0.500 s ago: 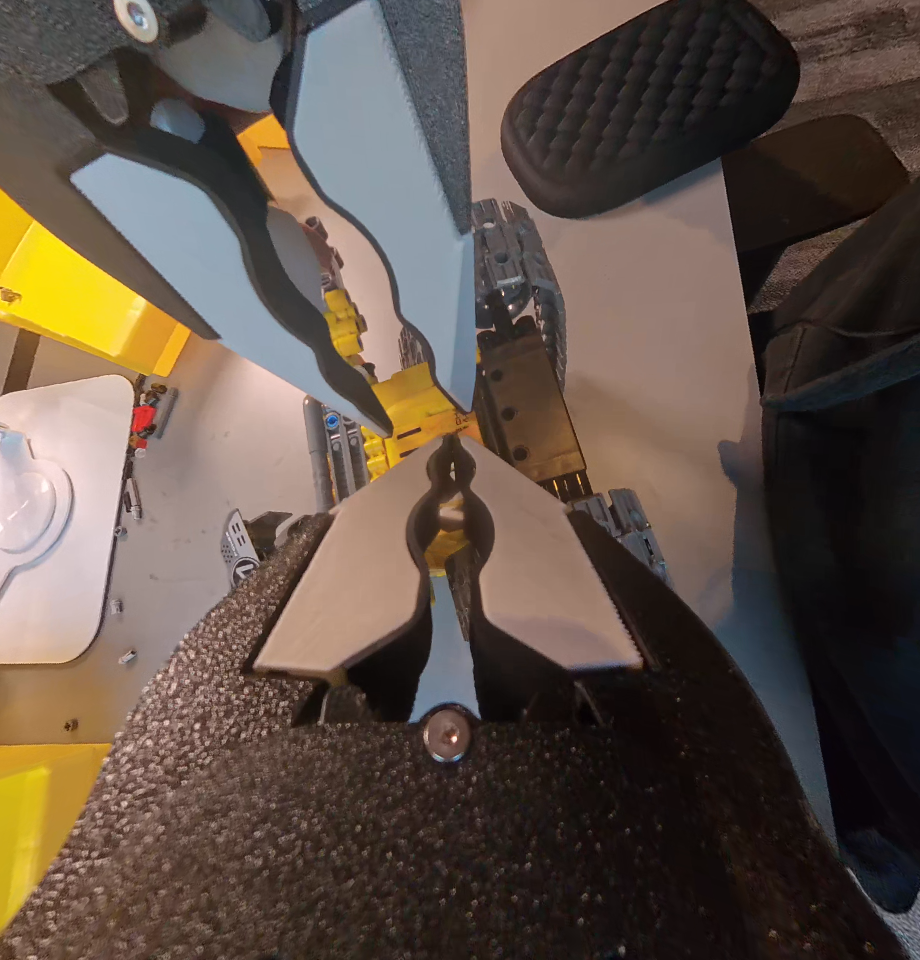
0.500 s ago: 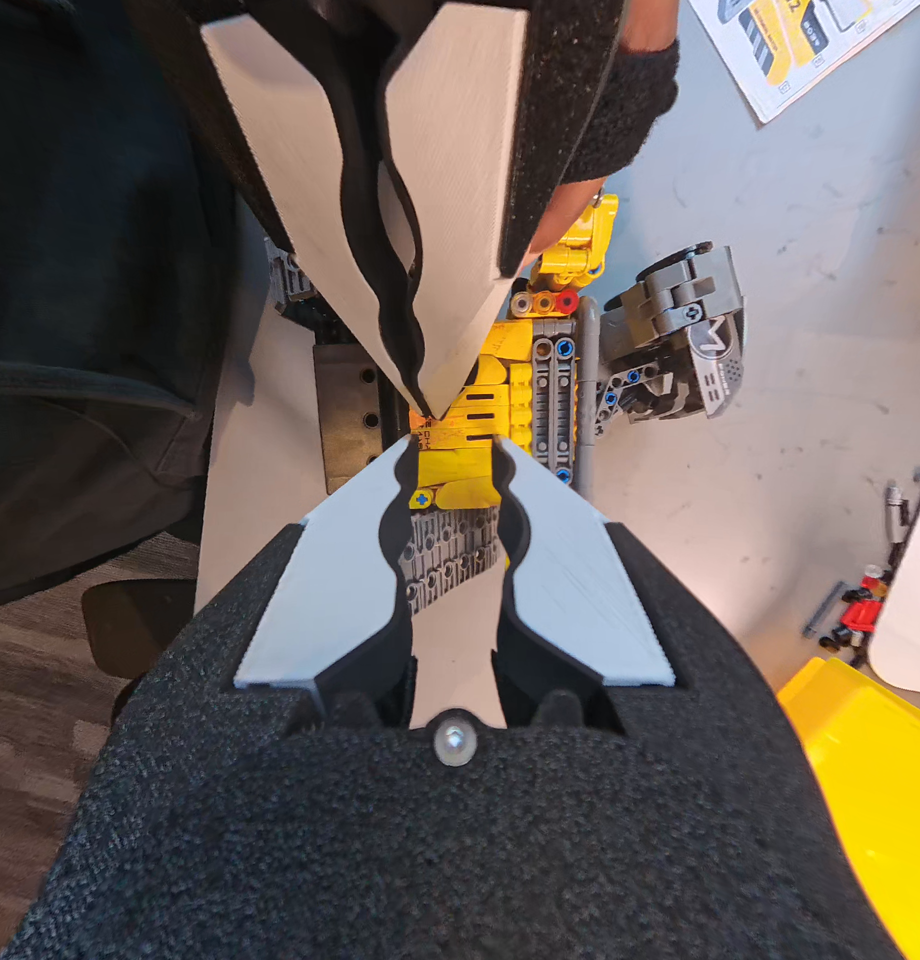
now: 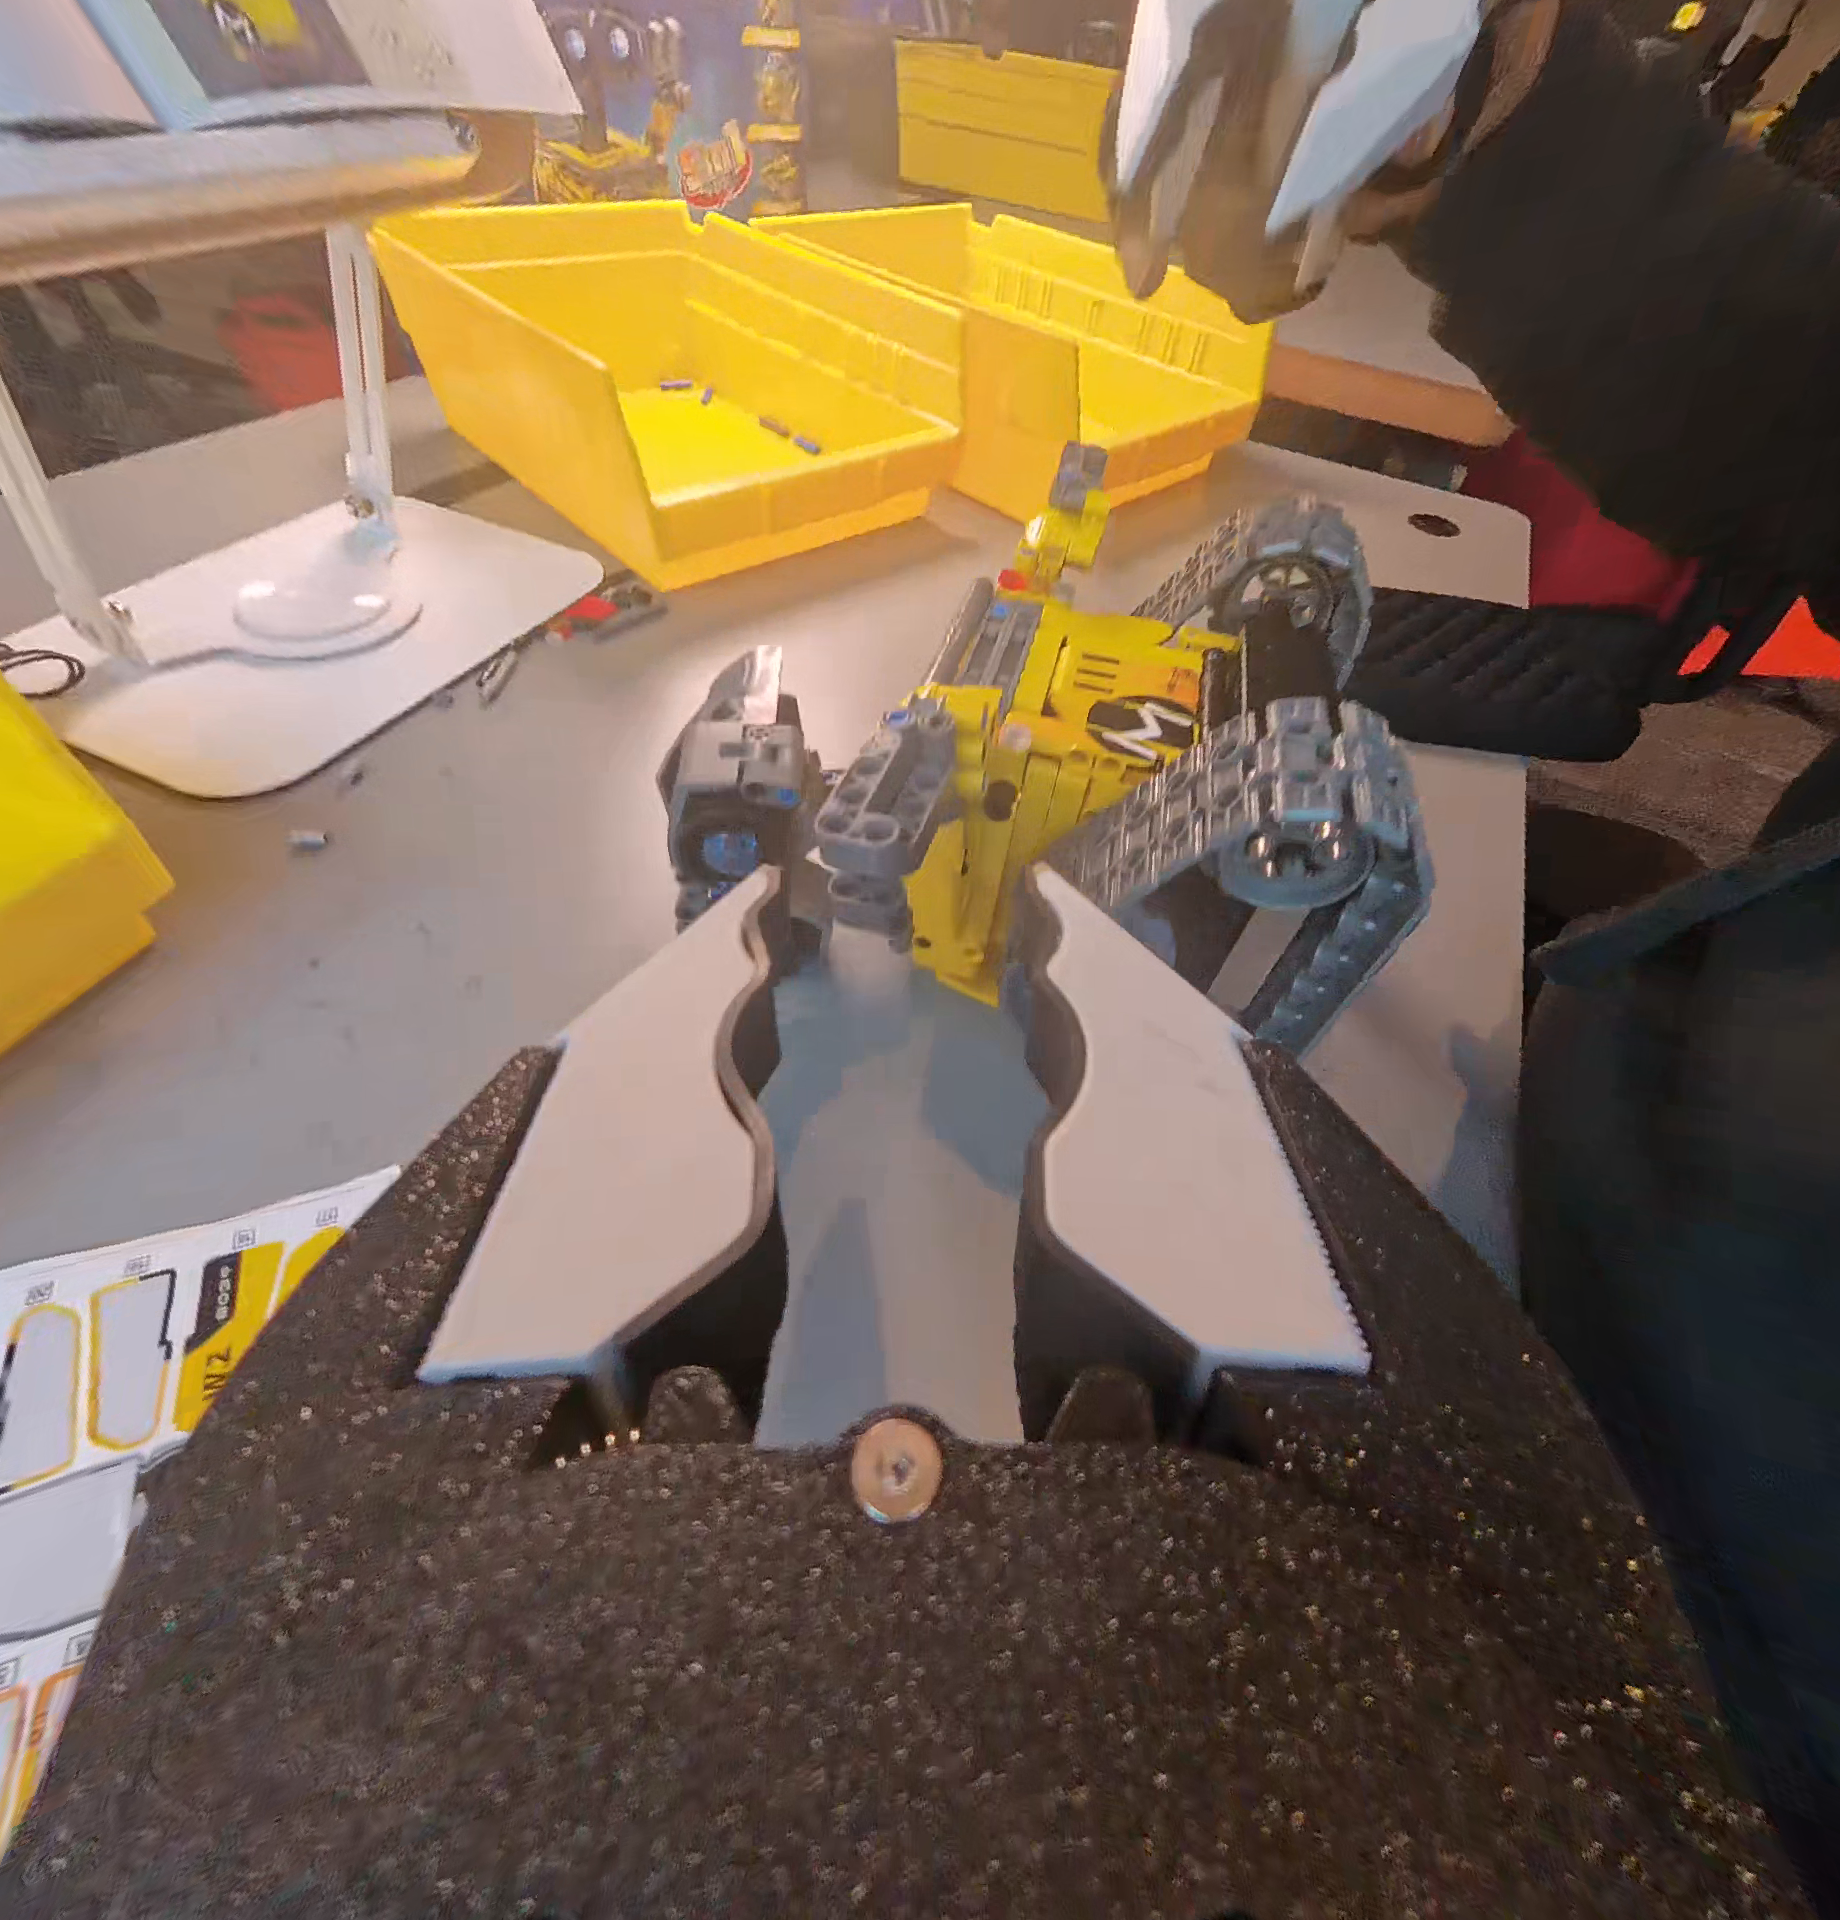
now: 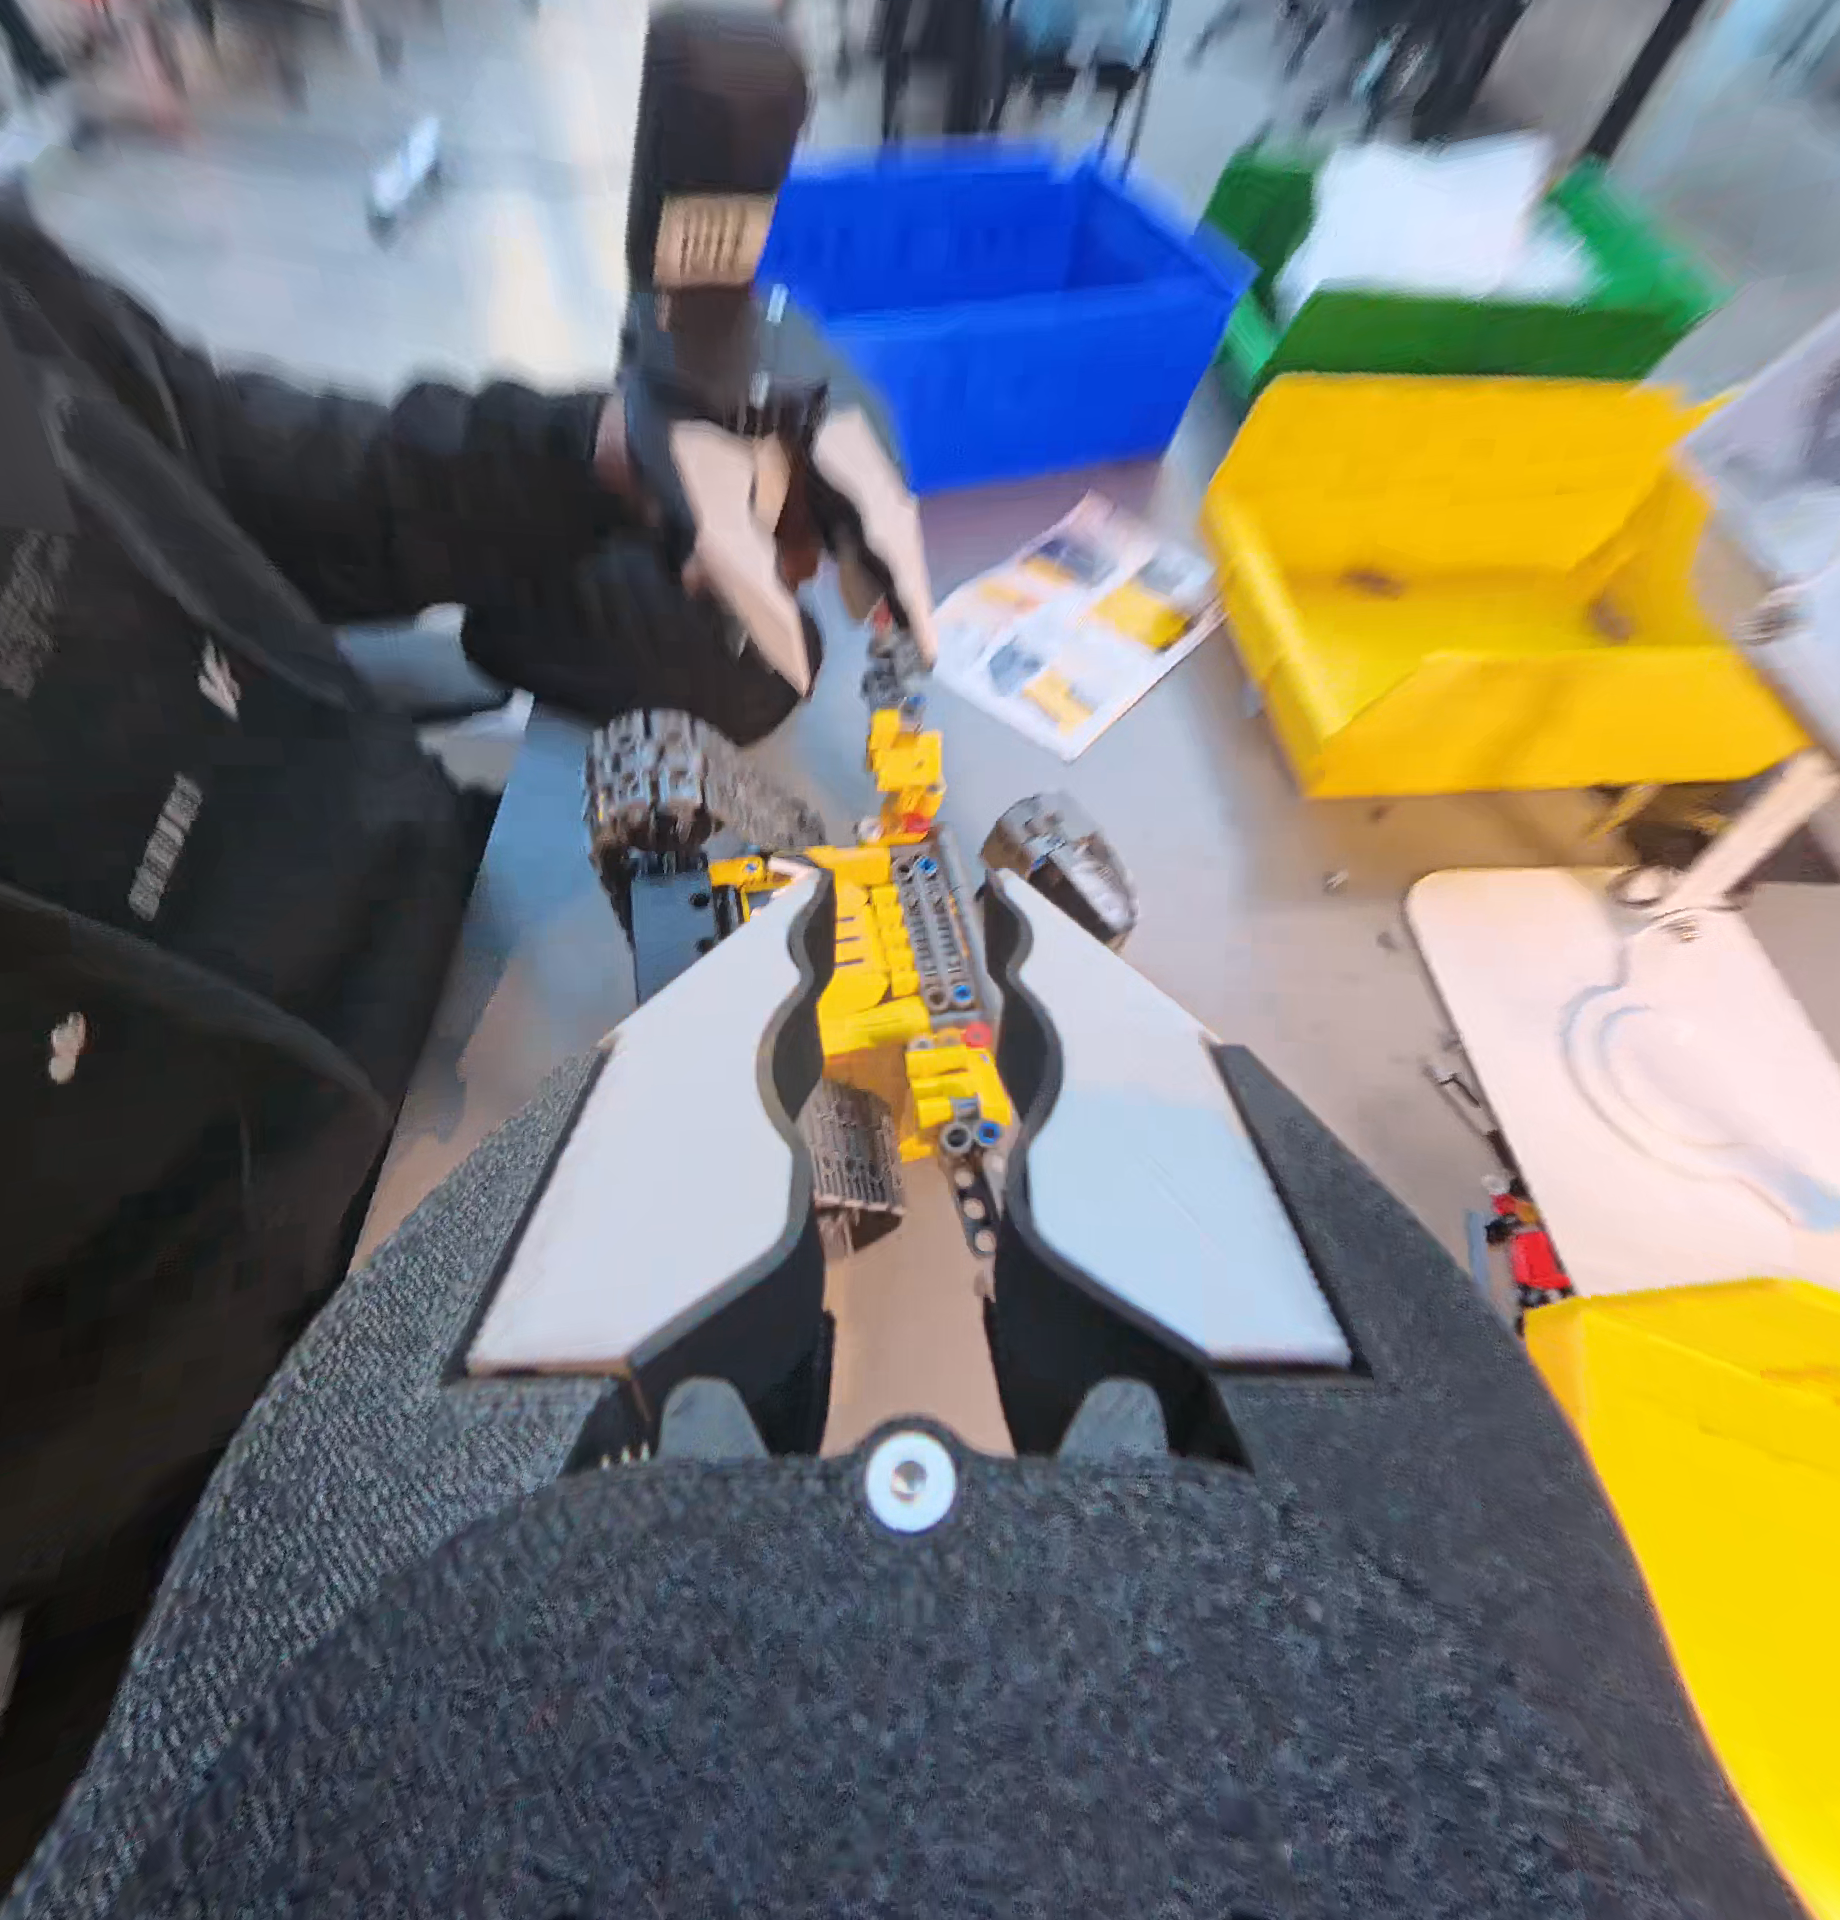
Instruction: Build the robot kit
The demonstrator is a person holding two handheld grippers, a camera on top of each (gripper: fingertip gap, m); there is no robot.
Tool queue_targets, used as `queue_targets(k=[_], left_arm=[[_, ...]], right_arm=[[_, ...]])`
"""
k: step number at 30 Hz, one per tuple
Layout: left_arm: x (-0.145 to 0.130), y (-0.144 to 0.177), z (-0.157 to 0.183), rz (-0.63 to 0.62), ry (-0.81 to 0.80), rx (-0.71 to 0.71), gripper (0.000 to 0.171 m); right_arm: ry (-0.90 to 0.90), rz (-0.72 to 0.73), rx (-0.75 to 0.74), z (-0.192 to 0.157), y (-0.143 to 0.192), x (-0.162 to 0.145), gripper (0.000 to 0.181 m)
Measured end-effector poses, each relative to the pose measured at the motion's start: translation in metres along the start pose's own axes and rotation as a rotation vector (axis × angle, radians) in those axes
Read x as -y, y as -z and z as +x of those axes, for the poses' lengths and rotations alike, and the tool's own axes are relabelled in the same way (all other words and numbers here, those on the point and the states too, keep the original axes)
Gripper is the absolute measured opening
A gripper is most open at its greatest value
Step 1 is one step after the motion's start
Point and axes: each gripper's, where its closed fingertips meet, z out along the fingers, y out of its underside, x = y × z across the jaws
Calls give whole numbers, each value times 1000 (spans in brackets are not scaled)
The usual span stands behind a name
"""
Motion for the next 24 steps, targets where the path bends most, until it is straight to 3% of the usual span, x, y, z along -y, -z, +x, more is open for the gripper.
queue_targets(k=[4,7,10,15,24], left_arm=[[-7,-19,-5,-33,-74,25,39],[-3,-30,-10,-50,-149,2,19],[1,-33,-16,-64,-147,-58,17],[6,-31,-32,-3,-138,-87,16],[10,-22,-59,127,-70,21,21]], right_arm=[[-111,286,-117,16,34,-22,29],[-201,400,-127,22,37,-50,30],[-282,488,-154,37,37,-62,29],[-283,509,-233,53,33,-71,29],[-283,500,-309,60,13,-83,29]])
